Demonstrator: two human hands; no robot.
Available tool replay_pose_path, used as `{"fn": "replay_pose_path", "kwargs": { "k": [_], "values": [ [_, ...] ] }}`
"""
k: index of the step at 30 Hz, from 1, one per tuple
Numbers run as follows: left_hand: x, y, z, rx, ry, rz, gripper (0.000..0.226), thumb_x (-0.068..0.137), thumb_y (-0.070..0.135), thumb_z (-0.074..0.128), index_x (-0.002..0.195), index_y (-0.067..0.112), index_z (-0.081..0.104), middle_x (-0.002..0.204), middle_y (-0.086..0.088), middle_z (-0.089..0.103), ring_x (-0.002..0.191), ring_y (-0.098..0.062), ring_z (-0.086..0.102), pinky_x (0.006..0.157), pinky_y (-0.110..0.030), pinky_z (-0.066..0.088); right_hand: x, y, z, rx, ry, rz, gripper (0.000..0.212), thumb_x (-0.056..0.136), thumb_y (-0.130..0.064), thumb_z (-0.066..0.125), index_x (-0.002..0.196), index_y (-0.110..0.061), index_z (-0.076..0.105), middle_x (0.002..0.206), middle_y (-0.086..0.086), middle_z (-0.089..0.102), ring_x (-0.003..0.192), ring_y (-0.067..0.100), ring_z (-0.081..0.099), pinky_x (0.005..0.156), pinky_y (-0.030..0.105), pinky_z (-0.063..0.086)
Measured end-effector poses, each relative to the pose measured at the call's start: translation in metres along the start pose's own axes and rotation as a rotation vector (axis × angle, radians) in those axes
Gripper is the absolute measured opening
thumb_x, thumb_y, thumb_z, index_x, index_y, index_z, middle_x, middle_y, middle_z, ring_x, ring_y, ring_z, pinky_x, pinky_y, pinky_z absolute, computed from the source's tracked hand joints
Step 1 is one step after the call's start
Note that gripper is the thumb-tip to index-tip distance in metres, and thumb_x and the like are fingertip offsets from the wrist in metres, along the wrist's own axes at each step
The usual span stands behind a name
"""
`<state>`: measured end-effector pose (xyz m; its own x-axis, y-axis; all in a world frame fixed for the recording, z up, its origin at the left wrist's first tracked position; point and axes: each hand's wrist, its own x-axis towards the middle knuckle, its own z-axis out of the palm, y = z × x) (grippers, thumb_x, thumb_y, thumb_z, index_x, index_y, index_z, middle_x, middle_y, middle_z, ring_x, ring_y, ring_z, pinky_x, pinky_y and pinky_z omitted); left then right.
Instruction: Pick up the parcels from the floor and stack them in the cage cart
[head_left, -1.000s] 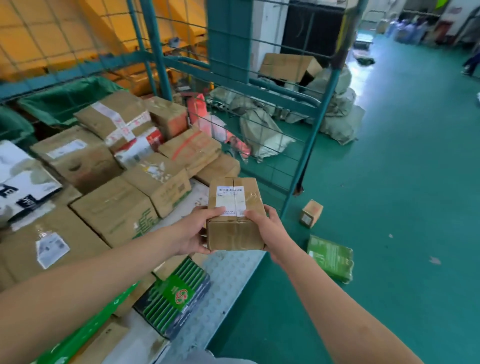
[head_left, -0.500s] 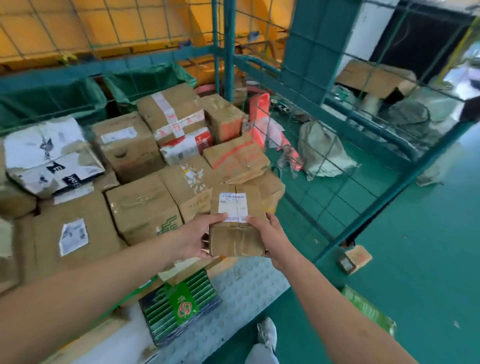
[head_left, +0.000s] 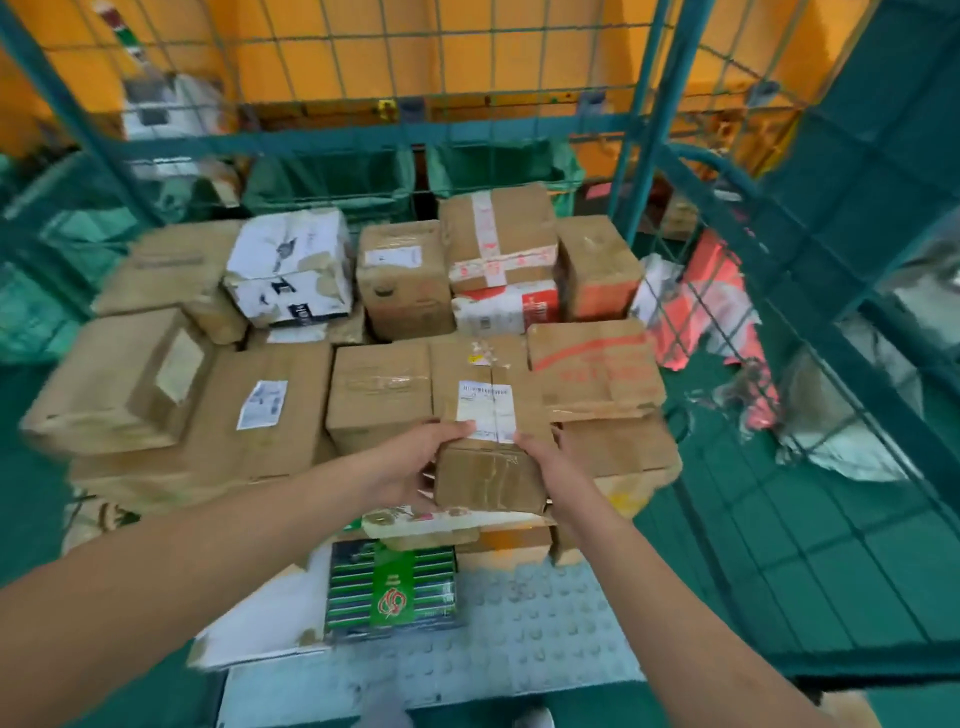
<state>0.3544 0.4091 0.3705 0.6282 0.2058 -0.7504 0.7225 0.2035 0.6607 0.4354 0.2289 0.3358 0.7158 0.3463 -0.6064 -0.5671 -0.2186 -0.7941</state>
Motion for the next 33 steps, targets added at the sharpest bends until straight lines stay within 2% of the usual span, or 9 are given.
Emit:
{"fn": "replay_pose_path", "kwargs": {
  "k": [4,7,9,11,14,18,22,28,33],
  "values": [
    [0.002,-0.006,-0.035,-0.106,0.030,-0.001,0.048,0.089,0.049,0.075,0.125,0.021,0.060,0.124,-0.017,0.068,0.114,-0.043,0.065,0.091,-0.068,0.054,0.008,-0.007,0.033,-0.039,-0.088,0.018,0.075,0.090,-0.049,0.074,0.151,-0.032,0.035,0.128,-0.005,0.063,0.105,0.019,0.069,0.079,0.040,0.062],
    [0.007,-0.011,-0.066,-0.139,0.061,-0.004,0.056,0.085,0.052,0.078,0.128,0.022,0.059,0.123,-0.016,0.069,0.112,-0.041,0.066,0.090,-0.064,0.057,0.022,-0.007,0.061,-0.085,-0.105,0.045,0.100,0.075,-0.068,0.076,0.156,-0.038,0.027,0.143,-0.003,0.053,0.118,0.023,0.062,0.099,0.053,0.056],
    [0.012,-0.013,-0.084,-0.169,0.073,-0.008,0.059,0.082,0.053,0.081,0.129,0.024,0.059,0.122,-0.014,0.070,0.112,-0.040,0.067,0.090,-0.064,0.057,0.029,-0.010,0.078,-0.126,-0.131,0.087,0.103,0.074,-0.073,0.075,0.158,-0.040,0.024,0.146,-0.005,0.047,0.122,0.023,0.057,0.100,0.051,0.054],
    [0.019,-0.013,-0.102,-0.191,0.093,0.002,0.066,0.079,0.053,0.082,0.133,0.027,0.055,0.122,-0.012,0.071,0.111,-0.038,0.067,0.086,-0.061,0.059,0.034,-0.016,0.094,-0.127,-0.183,0.163,0.091,0.081,-0.070,0.073,0.154,-0.031,0.035,0.135,-0.003,0.055,0.116,0.023,0.061,0.094,0.050,0.059],
    [0.033,-0.009,-0.134,-0.251,0.117,0.031,0.078,0.080,0.049,0.084,0.142,0.034,0.038,0.125,-0.010,0.067,0.109,-0.037,0.067,0.076,-0.054,0.062,0.042,-0.037,0.121,-0.122,-0.255,0.246,0.049,0.090,-0.058,0.070,0.123,-0.023,0.064,0.113,0.009,0.069,0.104,0.027,0.067,0.097,0.052,0.058],
    [0.050,0.005,-0.164,-0.285,0.037,0.003,0.068,0.086,0.040,0.082,0.139,0.029,0.041,0.128,-0.017,0.063,0.110,-0.040,0.067,0.080,-0.054,0.062,0.069,-0.062,0.142,-0.193,-0.275,0.245,0.047,0.088,-0.051,0.076,0.123,-0.021,0.067,0.118,0.009,0.071,0.108,0.026,0.069,0.093,0.044,0.061],
    [0.082,0.026,-0.196,-0.214,0.009,-0.008,0.040,0.097,0.030,0.070,0.131,0.029,0.048,0.134,-0.010,0.061,0.119,-0.034,0.062,0.088,-0.053,0.061,0.114,-0.094,0.158,-0.403,-0.198,0.092,0.070,0.083,-0.040,0.084,0.140,-0.024,0.045,0.128,-0.001,0.064,0.111,0.023,0.067,0.089,0.042,0.062],
    [0.137,0.065,-0.240,-0.169,0.119,-0.008,0.065,0.099,0.023,0.068,0.152,0.029,0.030,0.144,-0.006,0.049,0.131,-0.031,0.051,0.102,-0.051,0.054,0.193,-0.157,0.167,-1.214,0.101,-0.323,0.115,0.070,-0.037,0.089,0.160,-0.028,0.017,0.148,0.010,0.039,0.135,0.036,0.042,0.112,0.049,0.042],
    [0.175,0.084,-0.272,-0.132,0.127,0.059,0.076,0.089,0.030,0.076,0.153,0.032,0.034,0.140,-0.020,0.056,0.116,-0.026,0.062,0.090,-0.038,0.057,0.245,-0.194,0.187,-1.509,0.063,-0.579,0.106,0.078,-0.016,0.078,0.161,-0.022,0.012,0.158,0.008,0.019,0.145,0.040,0.023,0.118,0.047,0.032]
  ]
}}
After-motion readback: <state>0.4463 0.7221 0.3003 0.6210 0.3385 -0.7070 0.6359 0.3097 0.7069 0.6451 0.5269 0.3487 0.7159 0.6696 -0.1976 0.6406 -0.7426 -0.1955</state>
